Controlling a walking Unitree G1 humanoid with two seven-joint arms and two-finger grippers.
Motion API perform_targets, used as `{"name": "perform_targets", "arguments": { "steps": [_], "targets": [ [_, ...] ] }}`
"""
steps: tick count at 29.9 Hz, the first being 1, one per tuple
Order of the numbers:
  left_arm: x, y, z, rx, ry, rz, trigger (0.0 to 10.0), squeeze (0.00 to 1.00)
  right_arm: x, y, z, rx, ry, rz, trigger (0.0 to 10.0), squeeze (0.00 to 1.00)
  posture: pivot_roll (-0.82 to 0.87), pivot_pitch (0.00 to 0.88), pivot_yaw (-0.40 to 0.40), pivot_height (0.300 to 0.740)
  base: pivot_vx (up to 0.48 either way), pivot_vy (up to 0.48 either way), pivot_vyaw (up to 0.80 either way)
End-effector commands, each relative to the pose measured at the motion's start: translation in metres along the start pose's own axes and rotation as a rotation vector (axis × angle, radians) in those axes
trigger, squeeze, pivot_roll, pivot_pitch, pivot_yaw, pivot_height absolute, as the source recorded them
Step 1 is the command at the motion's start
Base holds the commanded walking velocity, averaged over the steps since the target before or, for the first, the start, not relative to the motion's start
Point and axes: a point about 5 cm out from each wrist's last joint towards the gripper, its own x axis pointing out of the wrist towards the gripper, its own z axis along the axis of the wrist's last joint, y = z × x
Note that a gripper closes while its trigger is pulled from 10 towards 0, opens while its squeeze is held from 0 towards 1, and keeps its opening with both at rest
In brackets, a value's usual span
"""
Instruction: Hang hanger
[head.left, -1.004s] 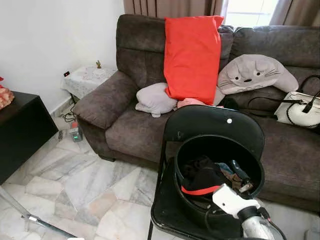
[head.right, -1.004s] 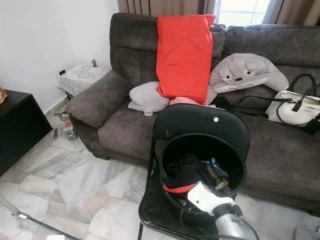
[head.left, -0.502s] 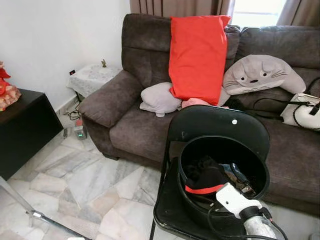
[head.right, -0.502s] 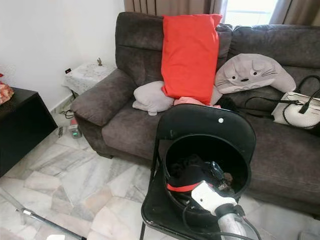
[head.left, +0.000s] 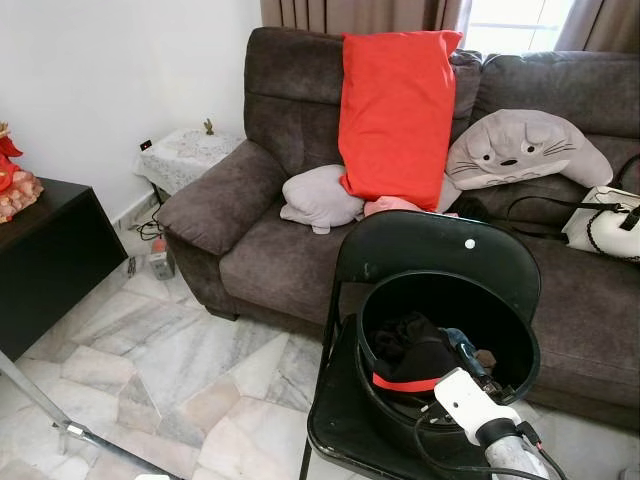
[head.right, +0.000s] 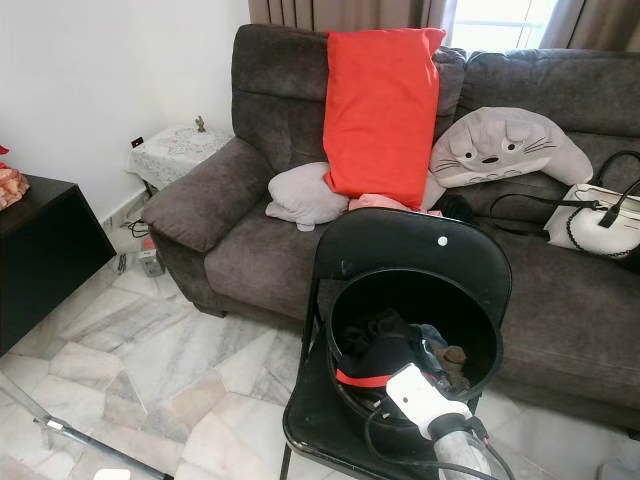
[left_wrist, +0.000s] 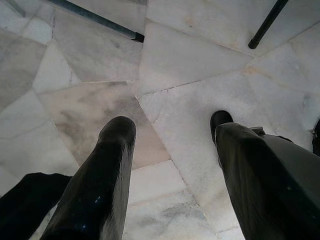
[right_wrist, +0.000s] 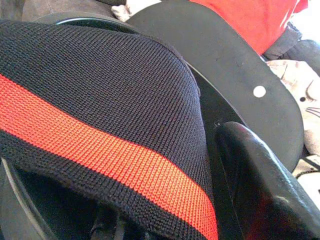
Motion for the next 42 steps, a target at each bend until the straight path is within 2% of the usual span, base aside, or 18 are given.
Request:
{"name": "perform_targets", "arguments": {
  "steps": [1,13,16,19,23,26,31,33,34,37,40,41,42],
  "targets": [
    [-0.001,0.005,-0.001,0.022,0.006,0.013,10.0,0.0,0.003,-0.002,0.002,0.022,-0.002,-0.006,0.0,0.0,-0.1,0.0,0.091,0.74,0.0,0.0,0.0],
    [-0.001,0.005,-0.001,0.025,0.005,0.016,10.0,0.0,0.007,-0.001,0.008,0.075,0.003,0.008,0.0,0.0,-0.1,0.0,0.091,0.74,0.0,0.0,0.0],
    [-0.001,0.005,-0.001,0.025,0.005,0.018,10.0,0.0,0.013,-0.007,0.016,0.146,0.008,-0.021,0.0,0.0,-0.1,0.0,0.093,0.74,0.0,0.0,0.0],
    [-0.001,0.005,-0.001,0.025,0.005,0.02,10.0,0.0,0.022,-0.019,0.032,0.269,-0.018,-0.079,0.0,0.0,-0.1,0.0,0.093,0.74,0.0,0.0,0.0],
    [0.0,0.006,0.0,0.025,0.003,0.023,10.0,0.0,0.035,-0.042,0.064,0.454,-0.103,-0.166,0.0,0.0,-0.1,0.0,0.095,0.74,0.0,0.0,0.0],
    [0.0,0.006,0.0,0.023,0.003,0.024,10.0,0.0,0.041,-0.054,0.083,0.544,-0.163,-0.201,0.0,0.0,-0.1,0.0,0.095,0.74,0.0,0.0,0.0],
    [-0.001,0.006,0.0,0.022,0.002,0.025,10.0,0.0,0.044,-0.074,0.114,0.637,-0.26,-0.245,0.0,0.0,-0.1,0.0,0.097,0.74,0.0,0.0,0.0],
    [-0.001,0.006,-0.001,0.022,0.002,0.025,10.0,0.0,0.043,-0.084,0.131,0.692,-0.32,-0.265,0.0,0.0,-0.1,0.0,0.096,0.74,0.0,0.0,0.0],
    [-0.001,0.006,-0.001,0.022,0.002,0.025,10.0,0.0,0.043,-0.084,0.131,0.692,-0.32,-0.265,0.0,0.0,-0.1,0.0,0.096,0.74,0.0,0.0,0.0],
    [-0.001,0.006,-0.001,0.027,0.004,0.025,10.0,0.0,0.038,-0.099,0.154,0.74,-0.384,-0.294,0.0,0.0,-0.11,0.0,0.097,0.74,0.0,0.0,0.0],
    [-0.001,0.006,-0.001,0.031,0.005,0.024,10.0,0.0,0.037,-0.099,0.157,0.76,-0.382,-0.291,0.0,0.0,-0.11,0.0,0.098,0.74,0.0,0.0,0.0],
    [-0.001,0.006,-0.002,0.032,0.006,0.024,10.0,0.0,0.039,-0.093,0.152,0.776,-0.346,-0.278,0.0,0.0,-0.11,0.0,0.097,0.74,0.0,0.0,0.0],
    [-0.001,0.005,-0.002,0.034,0.006,0.023,10.0,0.0,0.041,-0.086,0.144,0.783,-0.284,-0.267,0.5,0.0,-0.11,0.0,0.097,0.74,0.0,0.0,0.0]
  ]
}}
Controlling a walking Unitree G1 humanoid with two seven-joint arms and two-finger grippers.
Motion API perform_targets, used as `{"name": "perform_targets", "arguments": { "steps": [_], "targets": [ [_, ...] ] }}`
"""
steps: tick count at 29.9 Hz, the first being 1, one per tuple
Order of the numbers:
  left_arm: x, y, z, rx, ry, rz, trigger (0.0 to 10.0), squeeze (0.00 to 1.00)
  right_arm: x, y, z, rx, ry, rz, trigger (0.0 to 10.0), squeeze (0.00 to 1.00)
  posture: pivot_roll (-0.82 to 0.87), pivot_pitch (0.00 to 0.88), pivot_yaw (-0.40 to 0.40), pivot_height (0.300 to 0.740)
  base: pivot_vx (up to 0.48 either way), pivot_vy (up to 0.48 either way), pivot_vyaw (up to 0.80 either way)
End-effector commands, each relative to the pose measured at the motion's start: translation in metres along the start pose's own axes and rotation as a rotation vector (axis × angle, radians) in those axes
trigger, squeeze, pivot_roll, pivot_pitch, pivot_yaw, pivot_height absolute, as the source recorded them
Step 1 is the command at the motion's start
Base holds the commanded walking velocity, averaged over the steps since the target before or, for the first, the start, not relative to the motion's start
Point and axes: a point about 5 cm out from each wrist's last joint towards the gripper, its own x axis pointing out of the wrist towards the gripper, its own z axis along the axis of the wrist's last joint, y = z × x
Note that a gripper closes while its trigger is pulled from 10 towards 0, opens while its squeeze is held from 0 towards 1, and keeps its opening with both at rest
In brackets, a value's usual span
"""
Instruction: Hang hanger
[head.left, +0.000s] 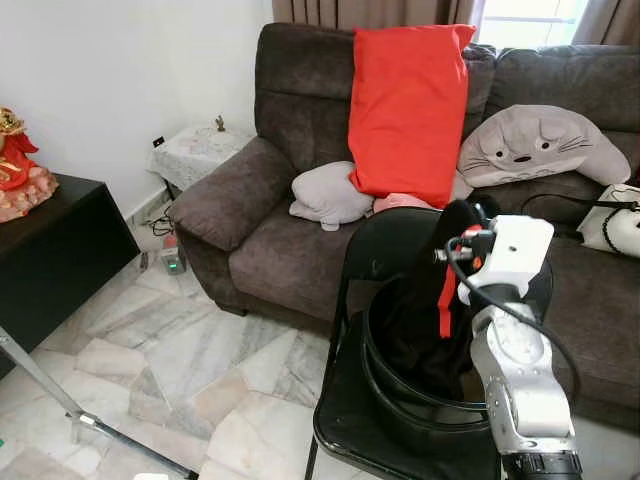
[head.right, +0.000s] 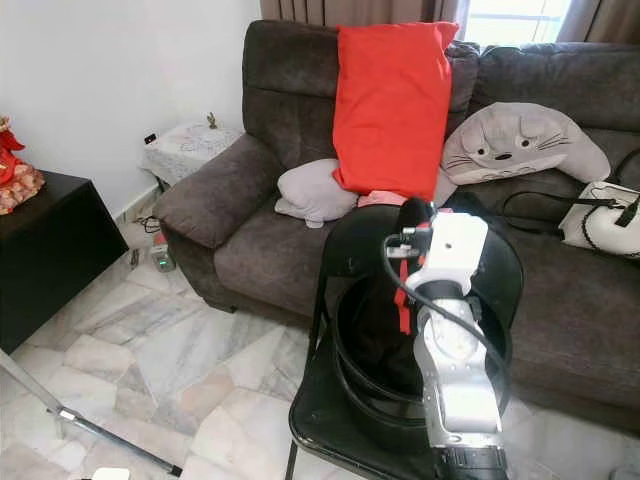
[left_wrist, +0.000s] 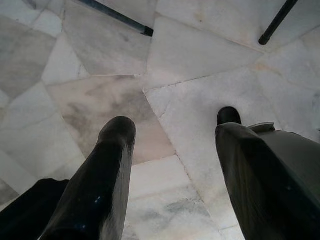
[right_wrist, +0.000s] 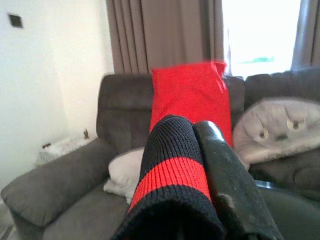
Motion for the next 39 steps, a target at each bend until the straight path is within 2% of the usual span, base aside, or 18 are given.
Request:
{"name": "perform_targets", "arguments": {
  "steps": [1,2,3,4,5,8,12,13,16,17,19,30,32,37,39],
  "targets": [
    [-0.001,0.004,-0.003,0.022,0.01,0.013,10.0,0.0,-0.006,0.0,-0.019,0.012,0.109,-0.024,3.3,0.0,-0.11,0.0,0.095,0.74,0.0,0.0,0.0],
    [-0.001,0.004,-0.003,0.022,0.01,0.013,10.0,0.0,-0.014,0.0,-0.04,0.052,0.217,-0.063,10.0,0.0,-0.11,0.0,0.093,0.74,0.0,0.0,0.0],
    [-0.001,0.004,-0.003,0.022,0.01,0.013,10.0,0.0,-0.014,0.0,-0.04,0.052,0.217,-0.063,10.0,0.0,-0.11,0.0,0.093,0.74,0.0,0.0,0.0],
    [-0.001,0.004,-0.004,0.022,0.01,0.013,10.0,0.0,-0.024,0.001,-0.058,0.13,0.301,-0.099,10.0,0.0,-0.1,0.0,0.093,0.74,0.0,0.0,0.0],
    [-0.001,0.004,-0.004,0.022,0.01,0.013,10.0,0.0,-0.028,0.003,-0.063,0.156,0.321,-0.108,10.0,0.0,-0.1,0.0,0.093,0.74,0.0,0.0,0.0],
    [-0.001,0.005,-0.005,0.022,0.013,0.015,10.0,0.0,-0.039,0.011,-0.073,0.153,0.375,-0.085,10.0,0.0,-0.1,0.0,0.101,0.74,0.0,0.0,0.0],
    [-0.001,0.006,-0.007,0.007,0.019,0.019,10.0,0.0,-0.043,0.012,-0.069,0.133,0.348,-0.124,10.0,0.0,-0.11,0.0,0.103,0.74,0.0,0.0,0.0],
    [-0.002,0.006,-0.008,-0.039,0.026,0.024,10.0,0.0,-0.043,0.012,-0.066,0.108,0.323,-0.115,10.0,0.0,-0.11,0.0,0.104,0.74,0.0,0.0,0.0],
    [-0.003,0.005,-0.016,-0.305,0.037,0.071,10.0,0.0,-0.041,0.014,-0.059,0.068,0.279,-0.095,10.0,0.0,-0.1,0.0,0.101,0.74,0.0,0.0,0.71],
    [-0.003,0.005,-0.017,-0.335,0.037,0.076,10.0,0.0,-0.041,0.014,-0.057,0.041,0.272,-0.08,10.0,0.0,-0.1,0.0,0.098,0.74,0.0,0.0,0.76],
    [-0.003,0.005,-0.017,-0.325,0.033,0.075,10.0,0.0,-0.04,0.014,-0.056,0.002,0.263,-0.055,10.0,0.0,-0.1,0.0,0.096,0.74,0.0,0.0,0.76],
    [-0.003,0.004,-0.016,-0.334,0.027,0.073,10.0,0.0,-0.034,0.015,-0.044,-0.031,0.192,0.001,10.0,0.0,-0.08,0.0,0.08,0.74,0.0,0.0,0.76],
    [-0.002,0.004,-0.015,-0.352,0.024,0.075,10.0,0.0,-0.033,0.023,-0.035,-0.058,0.123,0.071,10.0,0.0,-0.09,0.0,0.081,0.74,0.0,0.0,0.77],
    [-0.002,0.003,-0.013,-0.354,0.023,0.075,10.0,0.0,-0.034,0.037,-0.028,-0.136,0.058,0.195,10.0,0.0,-0.09,0.0,0.076,0.74,0.0,0.0,0.77],
    [-0.002,0.002,-0.012,-0.365,0.021,0.082,10.0,0.0,-0.036,0.049,-0.026,-0.117,0.038,0.271,10.0,0.0,-0.08,0.0,0.071,0.74,0.0,0.0,0.77]
  ]
}}
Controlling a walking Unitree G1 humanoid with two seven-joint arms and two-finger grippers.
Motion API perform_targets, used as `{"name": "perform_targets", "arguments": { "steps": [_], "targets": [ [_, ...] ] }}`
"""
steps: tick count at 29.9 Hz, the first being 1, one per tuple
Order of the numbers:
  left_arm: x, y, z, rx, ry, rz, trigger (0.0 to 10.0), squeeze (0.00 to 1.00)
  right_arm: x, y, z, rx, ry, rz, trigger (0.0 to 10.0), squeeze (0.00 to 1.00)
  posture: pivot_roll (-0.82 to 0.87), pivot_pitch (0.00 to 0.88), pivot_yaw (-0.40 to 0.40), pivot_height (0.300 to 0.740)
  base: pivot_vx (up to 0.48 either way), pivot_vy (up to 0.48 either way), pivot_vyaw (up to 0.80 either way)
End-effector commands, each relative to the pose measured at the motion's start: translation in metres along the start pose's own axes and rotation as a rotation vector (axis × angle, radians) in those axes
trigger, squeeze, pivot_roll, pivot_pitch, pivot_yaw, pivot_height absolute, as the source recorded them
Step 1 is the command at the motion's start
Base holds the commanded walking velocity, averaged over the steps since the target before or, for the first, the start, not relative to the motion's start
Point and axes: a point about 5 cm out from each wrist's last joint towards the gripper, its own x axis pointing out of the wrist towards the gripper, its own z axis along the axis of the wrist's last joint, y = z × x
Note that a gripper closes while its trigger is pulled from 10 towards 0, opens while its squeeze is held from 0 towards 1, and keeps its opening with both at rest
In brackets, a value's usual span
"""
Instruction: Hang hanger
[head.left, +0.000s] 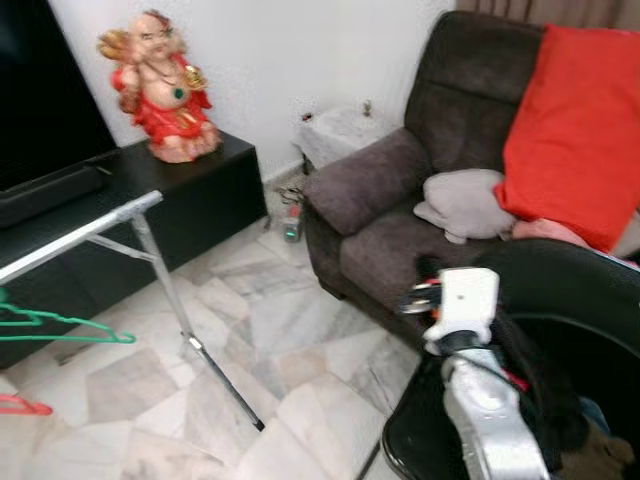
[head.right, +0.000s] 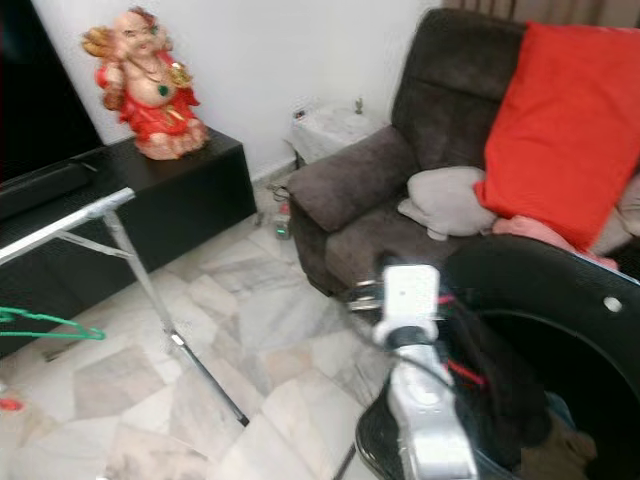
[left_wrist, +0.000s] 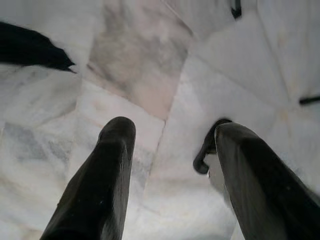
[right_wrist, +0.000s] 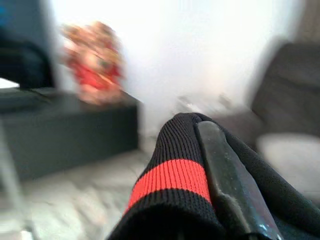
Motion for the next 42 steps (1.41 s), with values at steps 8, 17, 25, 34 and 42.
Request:
{"name": "perform_targets", "arguments": {
  "steps": [8,17,25,34,42],
  "targets": [
    [-0.001,0.004,-0.008,-0.024,0.025,0.039,10.0,0.0,0.0,0.024,0.012,-0.013,-0.083,0.18,10.0,0.0,-0.08,0.0,0.067,0.74,0.0,0.0,0.78],
    [-0.001,0.004,-0.008,-0.023,0.023,0.046,10.0,0.0,-0.015,0.061,0.017,-0.005,-0.14,0.484,10.0,0.0,-0.08,0.0,0.067,0.74,0.0,0.0,0.79],
    [-0.001,0.005,-0.008,-0.016,0.023,0.052,10.0,0.0,-0.033,0.087,0.026,0.084,-0.186,0.733,10.0,0.0,-0.07,0.0,0.067,0.74,0.0,0.0,0.8],
    [-0.001,0.005,-0.007,-0.011,0.023,0.051,10.0,0.0,-0.042,0.097,0.019,0.121,-0.133,0.839,10.0,0.0,-0.07,0.0,0.067,0.74,0.0,0.0,0.69],
    [-0.001,0.005,-0.007,0.002,0.022,0.047,10.0,0.0,-0.018,0.053,-0.024,0.104,0.081,0.457,10.0,0.0,-0.08,0.0,0.071,0.74,0.0,0.0,0.0]
  ]
}}
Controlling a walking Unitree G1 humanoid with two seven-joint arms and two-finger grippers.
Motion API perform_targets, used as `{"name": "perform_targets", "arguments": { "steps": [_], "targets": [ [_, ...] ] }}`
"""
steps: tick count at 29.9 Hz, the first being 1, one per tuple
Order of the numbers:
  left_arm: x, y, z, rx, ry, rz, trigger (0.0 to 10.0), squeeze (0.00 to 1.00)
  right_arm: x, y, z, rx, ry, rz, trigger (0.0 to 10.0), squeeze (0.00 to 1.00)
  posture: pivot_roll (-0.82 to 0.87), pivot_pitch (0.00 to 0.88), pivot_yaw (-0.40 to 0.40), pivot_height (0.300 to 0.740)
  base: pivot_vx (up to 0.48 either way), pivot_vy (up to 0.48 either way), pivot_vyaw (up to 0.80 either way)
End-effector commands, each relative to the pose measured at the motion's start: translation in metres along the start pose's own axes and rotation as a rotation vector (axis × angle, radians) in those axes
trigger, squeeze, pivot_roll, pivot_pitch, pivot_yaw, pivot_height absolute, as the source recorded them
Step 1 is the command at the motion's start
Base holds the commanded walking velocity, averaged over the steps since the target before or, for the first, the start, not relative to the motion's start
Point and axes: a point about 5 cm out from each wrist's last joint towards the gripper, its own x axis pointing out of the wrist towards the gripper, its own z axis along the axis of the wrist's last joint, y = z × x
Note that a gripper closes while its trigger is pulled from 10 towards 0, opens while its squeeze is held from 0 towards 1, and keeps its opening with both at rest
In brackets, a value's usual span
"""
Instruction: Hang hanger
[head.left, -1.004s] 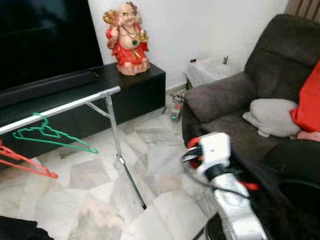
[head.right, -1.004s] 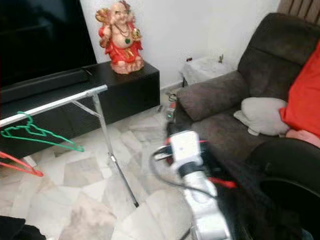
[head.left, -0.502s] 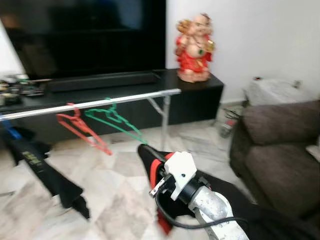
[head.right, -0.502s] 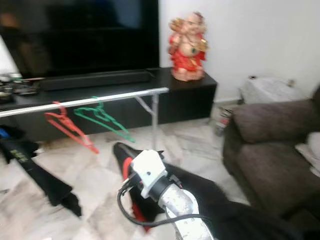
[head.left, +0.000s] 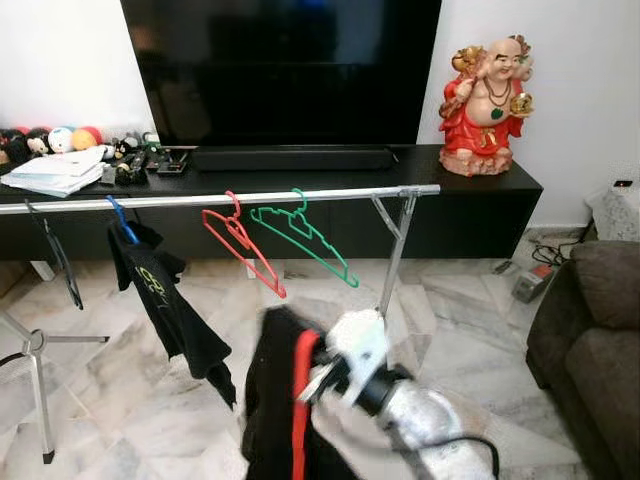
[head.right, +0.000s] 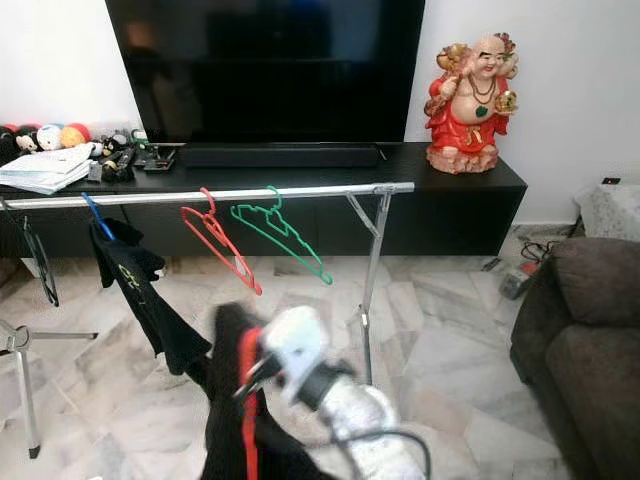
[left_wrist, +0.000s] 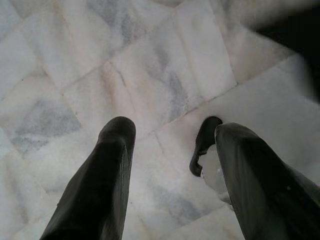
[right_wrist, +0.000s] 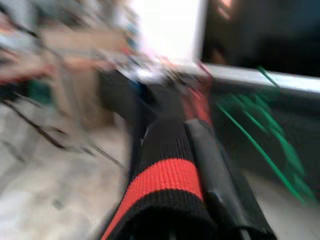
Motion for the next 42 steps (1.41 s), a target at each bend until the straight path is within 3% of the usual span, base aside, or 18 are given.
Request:
{"name": "perform_targets", "arguments": {
  "steps": [1,4,5,8,12,23,42],
  "targets": [
    [0.0,0.001,0.001,0.011,0.0,0.003,10.0,0.0,0.003,-0.013,-0.001,0.002,0.02,-0.111,10.0,0.0,-0.07,0.0,0.07,0.74,0.0,0.0,0.0],
    [0.0,0.002,0.001,0.013,-0.002,0.003,10.0,0.0,-0.002,-0.034,-0.012,0.068,0.083,-0.298,10.0,0.0,-0.07,0.0,0.071,0.74,0.0,0.0,0.0],
    [0.0,0.002,0.001,0.015,-0.003,0.003,10.0,0.0,-0.007,-0.046,-0.021,0.148,0.122,-0.41,10.0,0.0,-0.07,0.0,0.072,0.74,0.0,0.0,0.0],
    [0.0,0.003,0.001,0.021,-0.003,0.002,10.0,0.0,-0.013,-0.056,-0.031,0.211,0.149,-0.502,10.0,0.0,-0.07,0.0,0.073,0.74,0.0,0.0,0.0],
    [0.0,0.004,0.002,0.034,-0.003,0.001,10.0,0.0,-0.016,-0.056,-0.034,0.273,0.14,-0.52,10.0,0.0,-0.07,0.0,0.078,0.74,0.0,0.0,0.0],
    [0.0,0.004,0.002,0.063,-0.005,-0.004,10.0,0.0,-0.007,-0.046,-0.034,0.307,0.139,-0.516,10.0,0.0,-0.05,0.0,0.075,0.74,0.0,0.0,0.0],
    [0.0,0.003,0.002,0.086,-0.011,-0.021,10.0,0.0,-0.007,-0.053,-0.033,0.295,0.127,-0.528,10.0,0.0,-0.06,0.0,0.071,0.74,0.0,0.0,0.0]
  ]
}}
